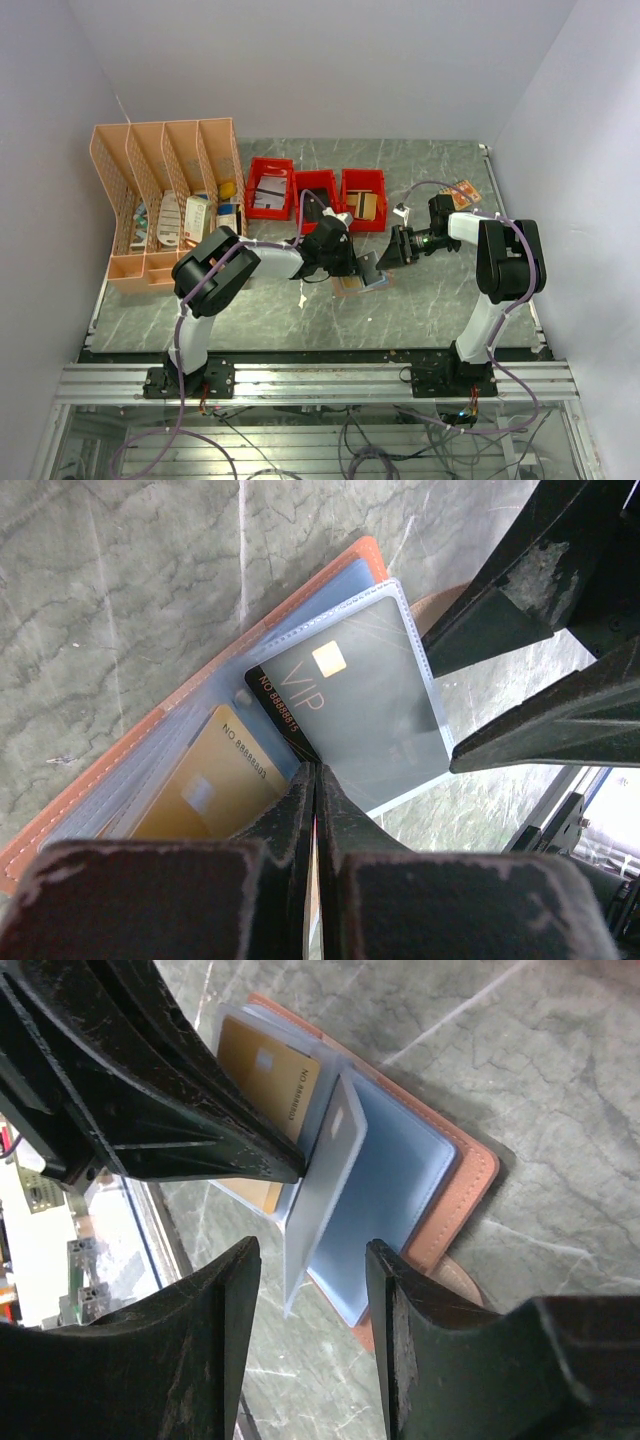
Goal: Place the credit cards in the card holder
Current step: Turn over the card slot in the card holder.
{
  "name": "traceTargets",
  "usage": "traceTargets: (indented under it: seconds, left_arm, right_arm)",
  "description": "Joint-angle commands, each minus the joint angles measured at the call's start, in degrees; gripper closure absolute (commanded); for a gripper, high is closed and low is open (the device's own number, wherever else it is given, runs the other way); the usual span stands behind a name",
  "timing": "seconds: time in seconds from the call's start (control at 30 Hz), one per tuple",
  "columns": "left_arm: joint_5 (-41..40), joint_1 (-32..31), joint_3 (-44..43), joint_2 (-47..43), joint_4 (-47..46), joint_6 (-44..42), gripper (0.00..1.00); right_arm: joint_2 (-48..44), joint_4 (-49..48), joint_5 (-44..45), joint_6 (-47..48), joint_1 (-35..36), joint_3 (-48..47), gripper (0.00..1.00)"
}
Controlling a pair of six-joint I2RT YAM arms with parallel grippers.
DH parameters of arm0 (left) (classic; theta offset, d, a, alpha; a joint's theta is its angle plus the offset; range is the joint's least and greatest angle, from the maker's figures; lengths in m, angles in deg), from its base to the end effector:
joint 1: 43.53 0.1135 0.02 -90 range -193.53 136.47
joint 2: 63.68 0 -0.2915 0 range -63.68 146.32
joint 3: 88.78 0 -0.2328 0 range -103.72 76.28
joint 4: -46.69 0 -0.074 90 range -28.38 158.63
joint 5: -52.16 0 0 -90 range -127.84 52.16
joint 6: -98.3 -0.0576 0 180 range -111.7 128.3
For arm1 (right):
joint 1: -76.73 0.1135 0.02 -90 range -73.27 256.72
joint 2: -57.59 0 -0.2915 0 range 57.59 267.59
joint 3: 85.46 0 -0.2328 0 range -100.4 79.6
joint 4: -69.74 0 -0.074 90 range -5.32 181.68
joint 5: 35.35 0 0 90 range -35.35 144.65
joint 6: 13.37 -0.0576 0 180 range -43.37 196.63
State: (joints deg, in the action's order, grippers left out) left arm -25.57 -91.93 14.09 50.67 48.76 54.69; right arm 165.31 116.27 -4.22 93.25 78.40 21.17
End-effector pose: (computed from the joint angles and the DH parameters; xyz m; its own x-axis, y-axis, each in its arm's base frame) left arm 0.2739 -0.3270 0.1558 -0.8981 -0.0541 -0.4364 0.2749 0.7055 -0.6532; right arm 0.3158 0.0585 0.1573 -0.9026 -0.1742 -0.3936 -0.4267 0.4832 0.7645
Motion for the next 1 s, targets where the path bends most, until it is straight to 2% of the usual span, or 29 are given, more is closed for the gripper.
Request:
traceTargets:
  seconds: [0.0,0.47,0.77,0.97]
  left_arm:
    - [-0.26,0.64,0.08,1.74,1.81,-0.82,0.93]
    - [0.86,0.68,0.77,1.28,-0.14,-0.36,0.92]
    - [2.31,1.3,4.09,-3.35,-7.27,2.86,0.78]
    - [2.38,1.93,6.28,-5.84,-10.55,4.31,0.74]
  right_arm:
    - [-2.1,1.18,-4.38,1.92,0.29,0.25,0.55]
    - [0.31,4.15,-7.5,4.41,2.05,-0.89,0.62]
    - [0.73,3.59,-8.75,3.63,2.18,-0.63,0.69]
    - [1.35,3.7,-10.3,3.65,2.2,-0.61,0.71]
